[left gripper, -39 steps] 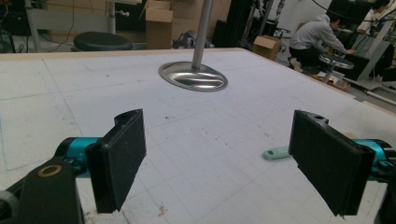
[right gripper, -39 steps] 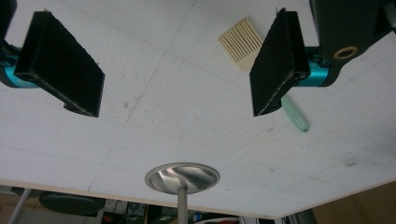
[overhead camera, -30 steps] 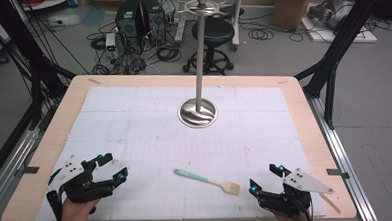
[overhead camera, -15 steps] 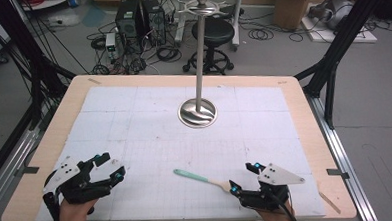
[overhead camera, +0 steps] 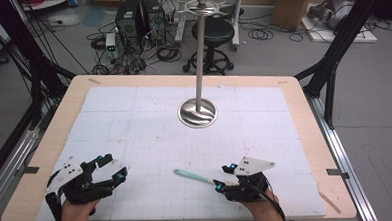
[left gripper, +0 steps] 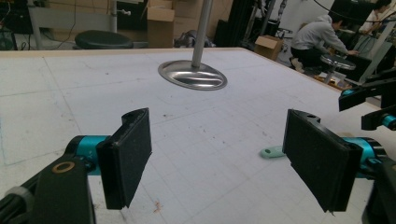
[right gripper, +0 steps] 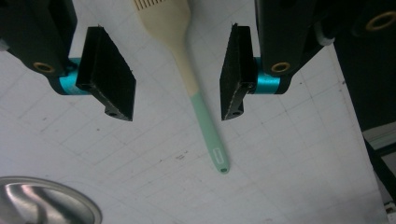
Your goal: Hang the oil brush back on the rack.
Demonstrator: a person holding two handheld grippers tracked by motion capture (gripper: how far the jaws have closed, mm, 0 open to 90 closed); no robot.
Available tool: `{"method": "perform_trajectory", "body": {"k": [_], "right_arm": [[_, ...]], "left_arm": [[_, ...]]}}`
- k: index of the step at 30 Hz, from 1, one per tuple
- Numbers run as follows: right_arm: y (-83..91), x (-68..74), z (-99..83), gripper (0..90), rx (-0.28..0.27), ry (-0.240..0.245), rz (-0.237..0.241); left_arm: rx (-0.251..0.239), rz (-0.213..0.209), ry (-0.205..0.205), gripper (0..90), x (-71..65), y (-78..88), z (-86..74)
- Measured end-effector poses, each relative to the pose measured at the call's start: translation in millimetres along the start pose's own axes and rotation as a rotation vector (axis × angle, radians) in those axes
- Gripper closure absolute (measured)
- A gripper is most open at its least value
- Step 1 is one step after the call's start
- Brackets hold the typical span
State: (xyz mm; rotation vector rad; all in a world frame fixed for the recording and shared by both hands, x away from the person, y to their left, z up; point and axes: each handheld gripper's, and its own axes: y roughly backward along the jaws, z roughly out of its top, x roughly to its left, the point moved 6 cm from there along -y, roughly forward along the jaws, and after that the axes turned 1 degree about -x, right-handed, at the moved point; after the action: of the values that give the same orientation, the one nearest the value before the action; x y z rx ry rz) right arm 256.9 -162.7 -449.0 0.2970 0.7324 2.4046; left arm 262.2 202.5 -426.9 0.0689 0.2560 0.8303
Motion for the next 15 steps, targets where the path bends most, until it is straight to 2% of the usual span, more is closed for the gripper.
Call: {"method": "perform_trajectory", "body": {"k": [7,15], "right_arm": [[-11.9,-0.9,-2.1,55.5,0.057,0.035,0.052],[-29.1,-2.0,-8.7,62.2,0.169,0.082,0.095]], "left_arm": [[0.007,-0.007,0.009,24.2,-0.3,-1.4,-1.2],[0.008,-0.011,0.008,24.4,-0.9,-1.3,-1.2]]}}
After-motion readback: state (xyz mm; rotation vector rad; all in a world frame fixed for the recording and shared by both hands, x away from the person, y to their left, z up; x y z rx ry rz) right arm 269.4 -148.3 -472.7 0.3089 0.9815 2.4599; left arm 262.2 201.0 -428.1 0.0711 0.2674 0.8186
